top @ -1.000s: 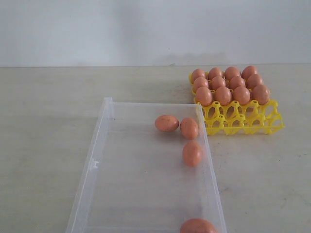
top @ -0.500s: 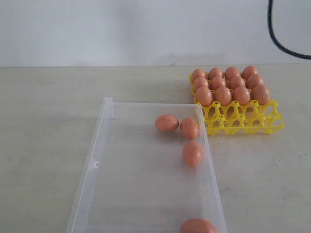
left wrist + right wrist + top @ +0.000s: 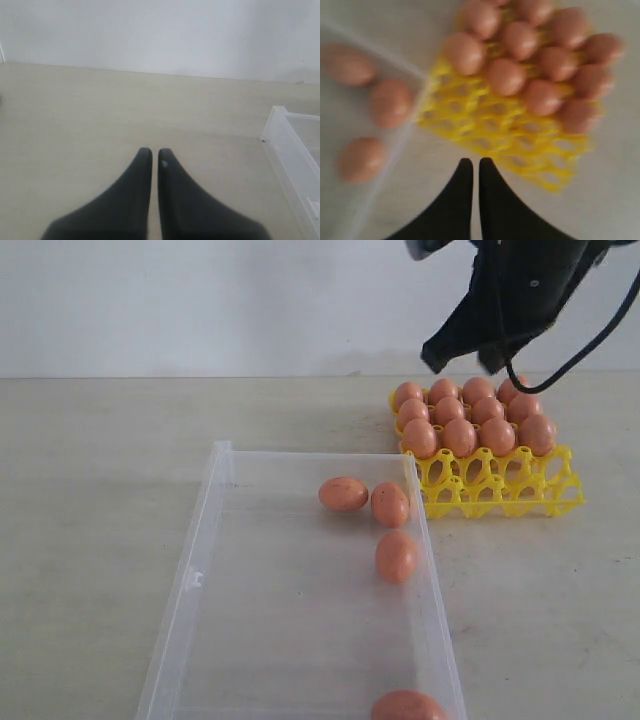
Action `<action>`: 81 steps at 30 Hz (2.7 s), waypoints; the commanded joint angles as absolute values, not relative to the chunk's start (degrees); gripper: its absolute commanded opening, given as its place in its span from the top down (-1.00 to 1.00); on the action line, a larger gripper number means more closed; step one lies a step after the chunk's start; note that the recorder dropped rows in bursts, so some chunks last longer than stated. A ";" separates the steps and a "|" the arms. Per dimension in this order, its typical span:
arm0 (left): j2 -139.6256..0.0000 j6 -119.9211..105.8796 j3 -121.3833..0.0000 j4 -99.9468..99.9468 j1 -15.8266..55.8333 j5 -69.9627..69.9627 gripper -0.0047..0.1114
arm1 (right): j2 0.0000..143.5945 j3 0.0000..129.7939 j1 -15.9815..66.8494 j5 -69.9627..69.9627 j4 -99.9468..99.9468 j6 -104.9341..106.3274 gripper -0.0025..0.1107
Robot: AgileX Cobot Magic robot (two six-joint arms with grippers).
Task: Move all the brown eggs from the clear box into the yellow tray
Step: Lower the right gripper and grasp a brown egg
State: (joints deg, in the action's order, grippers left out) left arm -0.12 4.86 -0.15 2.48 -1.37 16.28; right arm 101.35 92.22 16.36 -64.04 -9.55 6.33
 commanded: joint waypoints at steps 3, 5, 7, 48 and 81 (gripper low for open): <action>0.00 4.73 0.00 2.34 -1.57 15.88 0.85 | 104.30 96.41 17.00 -66.19 17.12 18.59 0.96; 0.00 4.73 0.00 2.34 -1.57 15.88 0.85 | 105.30 96.41 18.88 -65.77 16.89 21.71 0.96; 0.00 4.73 0.00 2.34 -1.57 15.88 0.85 | 106.38 96.41 20.78 -66.62 16.64 24.37 0.96; 0.00 4.73 0.00 2.34 -1.57 15.88 0.85 | 107.99 70.12 30.79 -69.96 9.56 48.51 0.03; 0.00 4.73 0.00 2.34 -1.57 15.88 0.85 | 113.50 68.05 30.79 -69.20 17.67 48.51 0.03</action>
